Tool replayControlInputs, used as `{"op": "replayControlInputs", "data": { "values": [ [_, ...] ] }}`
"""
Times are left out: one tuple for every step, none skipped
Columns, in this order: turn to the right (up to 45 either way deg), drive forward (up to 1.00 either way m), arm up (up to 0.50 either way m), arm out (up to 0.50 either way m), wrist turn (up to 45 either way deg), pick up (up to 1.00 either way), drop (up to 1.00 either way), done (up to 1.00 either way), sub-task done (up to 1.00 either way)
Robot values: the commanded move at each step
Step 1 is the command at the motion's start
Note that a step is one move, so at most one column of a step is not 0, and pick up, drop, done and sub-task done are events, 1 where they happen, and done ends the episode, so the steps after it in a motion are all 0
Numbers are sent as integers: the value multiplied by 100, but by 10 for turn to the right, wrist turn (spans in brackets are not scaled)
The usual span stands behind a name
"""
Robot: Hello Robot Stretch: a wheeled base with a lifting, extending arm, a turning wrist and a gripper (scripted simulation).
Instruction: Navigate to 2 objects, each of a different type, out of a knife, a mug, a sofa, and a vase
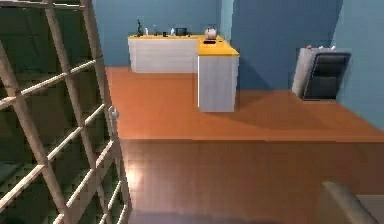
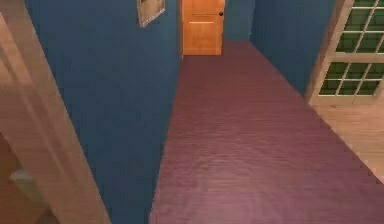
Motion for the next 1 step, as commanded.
{"op": "replayControlInputs", "data": {
  "values": [
    [0, 50, 0, 0, 0, 0, 0, 0, 0]
  ]
}}
